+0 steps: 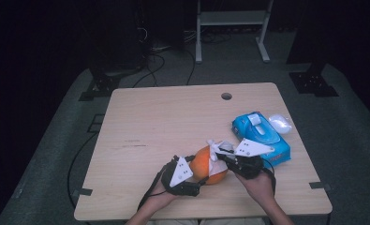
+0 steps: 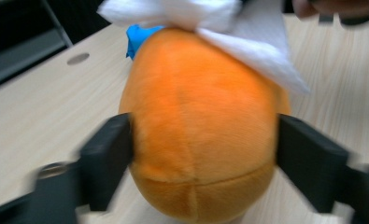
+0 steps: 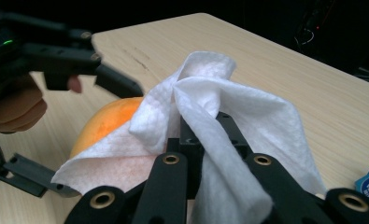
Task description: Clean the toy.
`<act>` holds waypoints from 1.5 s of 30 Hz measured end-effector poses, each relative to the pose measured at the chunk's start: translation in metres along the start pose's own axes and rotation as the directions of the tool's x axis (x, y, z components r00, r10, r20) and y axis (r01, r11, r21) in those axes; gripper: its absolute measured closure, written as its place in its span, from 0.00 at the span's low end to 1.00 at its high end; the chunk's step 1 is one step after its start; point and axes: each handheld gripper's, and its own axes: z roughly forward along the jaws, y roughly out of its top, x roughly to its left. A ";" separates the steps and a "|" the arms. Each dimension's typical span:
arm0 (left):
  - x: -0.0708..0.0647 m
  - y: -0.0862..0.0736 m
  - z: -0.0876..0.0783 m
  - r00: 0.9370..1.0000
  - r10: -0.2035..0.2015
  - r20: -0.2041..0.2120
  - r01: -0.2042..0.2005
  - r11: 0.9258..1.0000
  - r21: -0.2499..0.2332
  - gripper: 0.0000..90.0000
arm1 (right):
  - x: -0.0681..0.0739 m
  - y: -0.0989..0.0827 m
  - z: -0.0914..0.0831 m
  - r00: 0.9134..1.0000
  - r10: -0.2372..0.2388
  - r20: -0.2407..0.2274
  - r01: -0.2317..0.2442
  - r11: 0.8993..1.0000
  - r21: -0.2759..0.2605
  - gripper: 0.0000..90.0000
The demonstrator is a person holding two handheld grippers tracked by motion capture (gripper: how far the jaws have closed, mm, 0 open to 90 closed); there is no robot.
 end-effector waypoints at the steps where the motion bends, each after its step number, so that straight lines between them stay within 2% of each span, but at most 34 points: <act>1: 0.003 -0.001 0.001 0.999 -0.045 0.022 0.045 0.999 0.003 0.14 | 0.002 0.001 0.000 1.000 -0.007 -0.006 0.007 1.000 0.000 0.92; 2: 0.004 -0.003 0.001 0.998 -0.056 0.035 0.056 0.998 0.011 0.16 | 0.005 0.002 0.001 1.000 -0.012 -0.011 0.012 1.000 0.000 0.92; 4: 0.002 -0.002 -0.001 0.999 -0.031 0.028 0.030 0.999 0.023 0.26 | 0.013 0.004 0.003 0.999 -0.041 -0.015 0.041 0.999 0.007 0.92; 5: 0.001 -0.001 -0.002 1.000 -0.012 0.022 0.012 1.000 0.023 0.30 | 0.018 0.006 0.003 0.998 -0.051 -0.032 0.051 0.999 0.002 0.92; 7: -0.006 0.001 -0.002 0.998 0.065 -0.004 -0.065 0.998 0.019 0.35 | 0.027 0.008 0.005 0.995 -0.058 -0.076 0.058 0.998 -0.009 0.91; 9: -0.015 0.003 -0.002 0.987 0.159 -0.026 -0.159 0.987 0.019 0.37 | 0.037 0.010 0.008 0.991 -0.073 -0.115 0.072 0.997 -0.014 0.91; 10: -0.019 0.003 -0.002 0.977 0.211 -0.036 -0.210 0.977 0.028 0.38 | 0.042 0.011 0.010 0.988 -0.093 -0.125 0.092 0.996 -0.012 0.91; 12: -0.022 0.003 -0.002 0.969 0.245 -0.042 -0.244 0.969 0.030 0.39 | 0.045 0.014 0.012 0.987 -0.115 -0.108 0.116 0.993 0.000 0.92; 13: -0.021 0.002 -0.002 0.966 0.255 -0.043 -0.254 0.967 0.027 0.40 | 0.040 0.014 0.012 0.989 -0.111 -0.097 0.111 0.994 0.000 0.92; 14: -0.020 0.002 -0.003 0.965 0.257 -0.044 -0.256 0.966 0.026 0.40 | 0.033 0.014 0.009 0.993 -0.087 -0.077 0.087 0.996 0.000 0.92; 17: -0.016 0.001 -0.003 0.970 0.240 -0.035 -0.239 0.971 0.017 0.40 | 0.009 0.008 0.002 0.999 -0.031 -0.022 0.031 0.999 0.009 0.92; 18: -0.016 0.001 -0.003 0.972 0.231 -0.032 -0.231 0.973 0.013 0.39 | 0.003 0.006 0.000 1.000 -0.019 -0.019 0.019 1.000 0.011 0.92; 19: -0.015 0.001 -0.002 0.978 0.205 -0.020 -0.205 0.979 0.000 0.35 | -0.002 0.003 -0.002 1.000 -0.005 -0.016 0.006 1.000 0.014 0.92; 20: -0.014 0.001 -0.001 0.982 0.190 -0.012 -0.190 0.982 -0.001 0.30 | -0.004 0.002 -0.003 1.000 -0.001 -0.015 0.001 1.000 0.018 0.92; 21: -0.013 0.001 0.001 0.988 0.155 -0.005 -0.155 0.988 0.000 0.23 | -0.003 0.002 -0.003 1.000 -0.006 -0.013 0.006 1.000 0.019 0.92; 23: -0.011 0.000 0.003 0.995 0.097 0.019 -0.097 0.995 -0.003 0.16 | 0.003 0.004 -0.003 1.000 -0.009 -0.030 0.010 1.000 0.020 0.92; 25: -0.012 0.000 0.004 0.994 0.106 0.027 -0.106 0.994 0.008 0.14 | 0.014 0.006 0.000 0.998 -0.022 -0.066 0.023 1.000 0.016 0.91; 28: -0.013 0.000 0.001 0.990 0.140 0.019 -0.140 0.990 0.018 0.26 | 0.023 0.009 0.004 0.994 -0.062 -0.087 0.064 0.998 0.019 0.91; 31: -0.013 -0.001 -0.001 0.985 0.173 0.017 -0.173 0.985 0.012 0.34 | 0.011 0.008 0.001 0.998 -0.037 -0.056 0.038 0.999 0.014 0.92; 32: -0.013 -0.001 -0.002 0.983 0.183 0.017 -0.183 0.983 0.016 0.38 | 0.005 0.007 -0.001 0.999 -0.032 -0.027 0.032 0.999 0.018 0.91; 33: -0.012 -0.001 -0.002 0.984 0.177 0.019 -0.177 0.984 0.012 0.38 | -0.001 0.004 -0.002 1.000 -0.020 -0.003 0.021 0.999 0.026 0.91; 34: -0.011 -0.002 -0.002 0.986 0.165 0.024 -0.165 0.986 0.009 0.38 | -0.009 0.000 -0.003 1.000 0.000 0.005 0.000 1.000 0.029 0.91; 35: -0.010 -0.002 -0.002 0.987 0.160 0.025 -0.160 0.987 0.008 0.36 | -0.016 -0.005 -0.004 0.999 0.041 -0.001 -0.041 0.999 0.034 0.91; 37: -0.008 0.000 0.000 0.991 0.126 0.036 -0.126 0.992 0.003 0.28 | -0.020 -0.009 -0.002 0.997 0.069 -0.016 -0.069 0.997 0.032 0.91; 39: -0.008 0.001 0.001 0.996 0.072 0.048 -0.072 0.997 0.000 0.19 | -0.018 -0.008 -0.001 0.998 0.057 -0.009 -0.057 0.998 0.037 0.91; 40: -0.008 0.001 0.002 0.997 0.058 0.051 -0.058 0.998 0.002 0.16 | -0.016 -0.007 0.000 0.998 0.054 -0.013 -0.054 0.998 0.036 0.91; 45: -0.002 0.001 0.000 0.998 -0.040 0.051 0.040 0.999 0.001 0.17 | -0.007 -0.004 0.000 0.999 0.035 -0.031 -0.034 0.999 0.036 0.92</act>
